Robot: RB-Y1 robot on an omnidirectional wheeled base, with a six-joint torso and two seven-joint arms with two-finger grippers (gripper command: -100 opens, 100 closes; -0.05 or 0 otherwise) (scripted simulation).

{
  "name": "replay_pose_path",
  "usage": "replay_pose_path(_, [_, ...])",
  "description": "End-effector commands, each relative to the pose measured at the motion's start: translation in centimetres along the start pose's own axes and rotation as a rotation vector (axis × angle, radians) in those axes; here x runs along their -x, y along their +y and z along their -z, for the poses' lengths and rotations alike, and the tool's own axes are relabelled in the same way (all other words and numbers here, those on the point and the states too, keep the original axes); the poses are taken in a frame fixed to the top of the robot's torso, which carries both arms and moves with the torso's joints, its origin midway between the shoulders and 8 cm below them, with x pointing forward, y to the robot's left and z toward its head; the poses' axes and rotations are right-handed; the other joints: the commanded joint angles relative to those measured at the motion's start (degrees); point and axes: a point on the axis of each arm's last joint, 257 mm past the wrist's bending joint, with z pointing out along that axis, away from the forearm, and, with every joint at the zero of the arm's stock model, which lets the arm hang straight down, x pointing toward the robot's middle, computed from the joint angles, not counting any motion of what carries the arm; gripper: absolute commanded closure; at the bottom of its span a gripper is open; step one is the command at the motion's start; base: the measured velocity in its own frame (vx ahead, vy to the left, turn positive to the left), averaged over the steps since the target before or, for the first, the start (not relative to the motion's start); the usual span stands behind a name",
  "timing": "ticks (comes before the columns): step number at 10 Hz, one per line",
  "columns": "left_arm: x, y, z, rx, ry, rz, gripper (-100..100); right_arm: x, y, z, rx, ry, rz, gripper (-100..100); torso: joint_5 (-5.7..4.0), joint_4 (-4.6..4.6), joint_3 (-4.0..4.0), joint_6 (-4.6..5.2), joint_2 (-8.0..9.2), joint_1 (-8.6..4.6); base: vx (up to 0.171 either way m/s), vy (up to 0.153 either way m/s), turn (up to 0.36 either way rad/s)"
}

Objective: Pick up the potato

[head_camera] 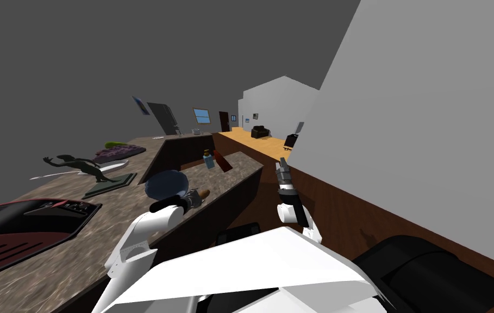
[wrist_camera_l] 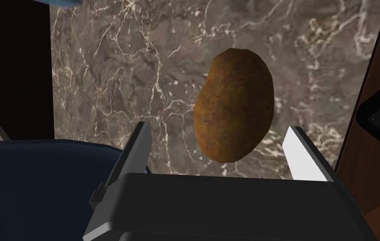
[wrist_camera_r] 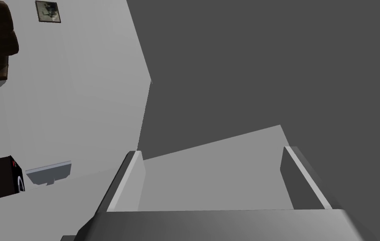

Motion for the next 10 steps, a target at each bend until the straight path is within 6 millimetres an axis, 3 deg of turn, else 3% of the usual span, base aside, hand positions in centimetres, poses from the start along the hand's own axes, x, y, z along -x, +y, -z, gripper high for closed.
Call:
replay_pose_path(1, [0.10,0.08,-0.65,-0.002,0.000,0.000,-100,0.00,0.00,0.00,0.000,0.000,0.000,0,0.00,0.00,0.00,0.00,0.00,0.00,0.004,-0.004,0.013])
replay_pose_path(3, [0.20,0.12,-0.69,-0.001,-0.001,0.001,-100,0.00,0.00,0.00,0.000,0.000,0.000,0,0.00,0.00,0.01,0.00,0.01,0.01,0.000,0.000,0.000])
replay_pose_path(4, [0.21,0.09,-0.74,-0.003,0.000,0.000,100,0.00,0.00,0.00,0.000,0.000,0.000,0,0.00,0.01,0.01,0.00,0.02,0.02,0.000,0.000,0.000])
replay_pose_path(8, [0.20,0.10,-0.74,-0.002,0.000,0.000,100,0.00,0.00,0.00,0.000,0.000,0.000,0,0.01,0.01,0.01,0.00,0.01,0.03,0.000,0.000,0.000])
replay_pose_path(9, [0.20,0.11,-0.74,-0.002,0.000,0.000,0,0.00,0.00,0.00,0.000,0.000,0.000,0,0.00,0.01,0.01,0.00,0.02,0.03,0.000,0.000,0.000])
replay_pose_path(10, [-0.03,-0.01,-0.14,-0.002,0.001,-0.001,100,0.00,0.00,0.00,0.000,0.000,0.000,0,0.00,0.01,0.01,0.00,0.02,0.03,-0.002,0.003,-0.013])
